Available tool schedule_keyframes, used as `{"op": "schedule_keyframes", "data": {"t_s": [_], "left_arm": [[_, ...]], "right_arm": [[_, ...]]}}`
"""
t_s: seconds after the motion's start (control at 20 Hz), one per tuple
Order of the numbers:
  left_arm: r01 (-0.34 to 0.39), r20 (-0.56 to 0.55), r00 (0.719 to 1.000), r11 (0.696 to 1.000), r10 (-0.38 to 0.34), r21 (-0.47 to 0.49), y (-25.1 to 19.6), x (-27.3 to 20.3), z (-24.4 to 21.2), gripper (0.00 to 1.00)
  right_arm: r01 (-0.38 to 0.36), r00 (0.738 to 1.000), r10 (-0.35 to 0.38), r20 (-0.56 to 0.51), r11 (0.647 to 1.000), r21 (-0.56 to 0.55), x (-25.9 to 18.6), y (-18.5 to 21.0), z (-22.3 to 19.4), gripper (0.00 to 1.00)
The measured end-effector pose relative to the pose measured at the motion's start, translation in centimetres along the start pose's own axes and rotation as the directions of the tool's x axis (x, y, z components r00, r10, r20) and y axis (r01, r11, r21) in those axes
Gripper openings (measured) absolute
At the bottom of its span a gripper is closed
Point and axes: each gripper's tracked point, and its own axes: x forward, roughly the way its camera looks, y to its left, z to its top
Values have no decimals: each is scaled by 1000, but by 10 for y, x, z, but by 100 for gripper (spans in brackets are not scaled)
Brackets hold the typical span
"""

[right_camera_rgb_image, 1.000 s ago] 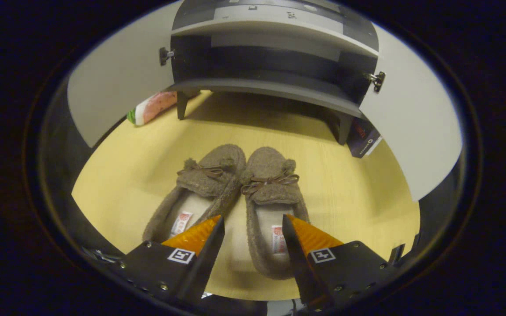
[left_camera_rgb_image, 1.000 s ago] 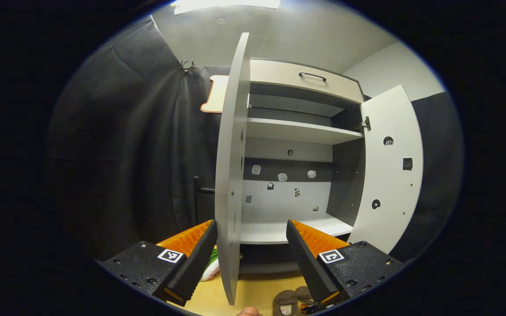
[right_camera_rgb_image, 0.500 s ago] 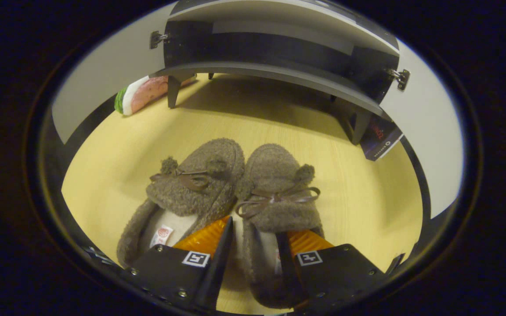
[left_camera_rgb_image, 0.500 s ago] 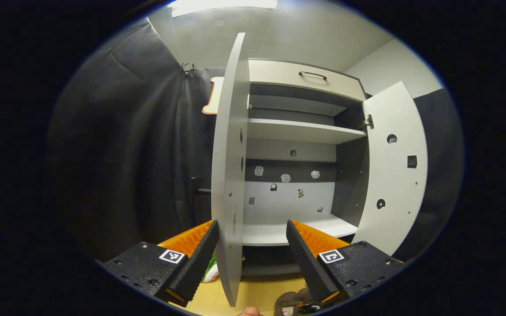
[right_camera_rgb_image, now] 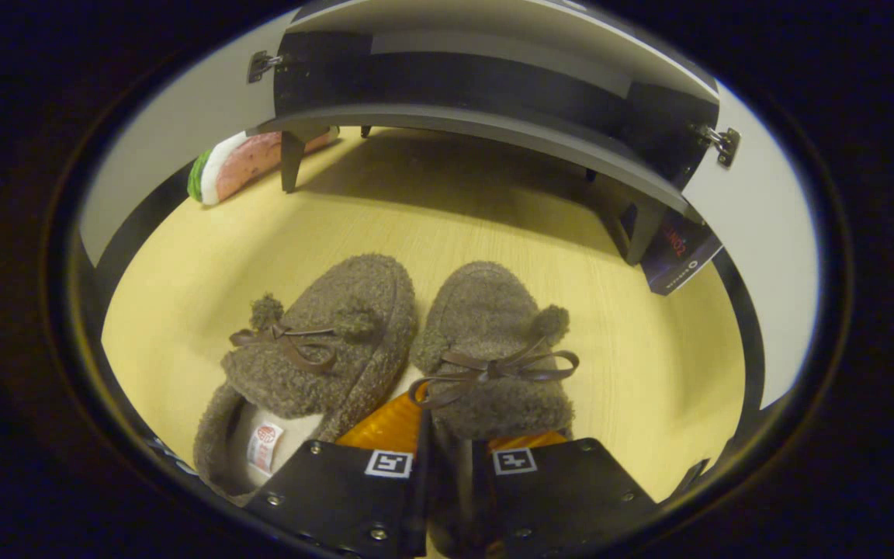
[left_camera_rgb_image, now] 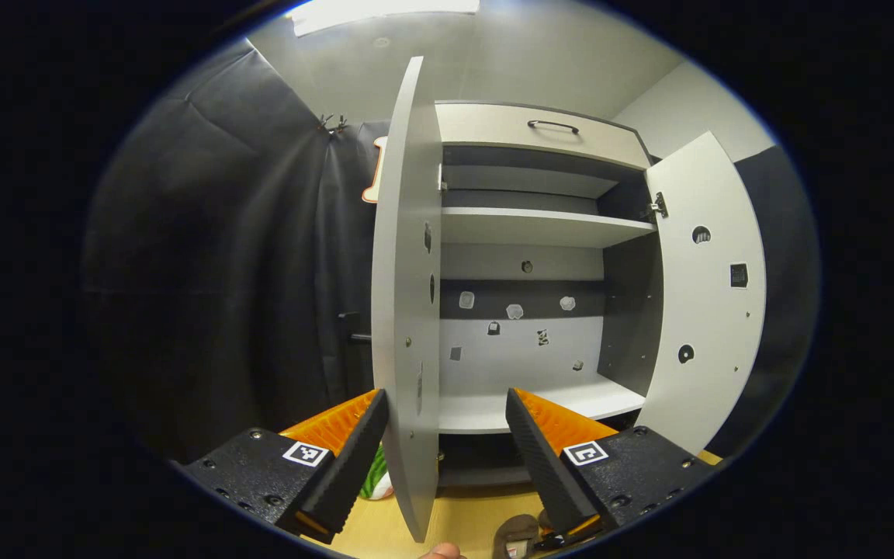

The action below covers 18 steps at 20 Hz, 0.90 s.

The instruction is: Grab one shoe with the right hand and put it into the shoe cabinet, grab the other shoe with the left hand and put it into the shoe cabinet; then close the right door with the right hand and the left door with the left hand.

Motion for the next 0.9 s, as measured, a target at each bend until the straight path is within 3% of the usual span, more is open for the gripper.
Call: {"op": "schedule_keyframes", "data": {"t_s": [0.05, 0.35, 0.55, 0.7, 0.9], "left_arm": [[2, 2, 1000, 1000, -2, 1, 0, 0, 0, 94], [3, 8, 1000, 1000, -3, 7, 0, -1, -1, 94], [10, 13, 1000, 1000, -11, 11, 0, -1, -1, 94], [17, 20, 1000, 1000, -17, 4, 0, -2, 0, 94], [29, 24, 999, 1000, -29, -4, 1, -3, 0, 94]], "right_arm": [[22, 1000, -22, 11, 1000, 3, 13, -4, 6, 2], [30, 995, -35, 92, 998, 60, -30, -22, 31, 1], [33, 976, -53, 212, 995, 96, -73, -42, 80, 1], [73, 934, -99, 343, 993, 90, -107, -64, 136, 1], [91, 854, -114, 508, 993, 70, -166, -77, 222, 1]]}}
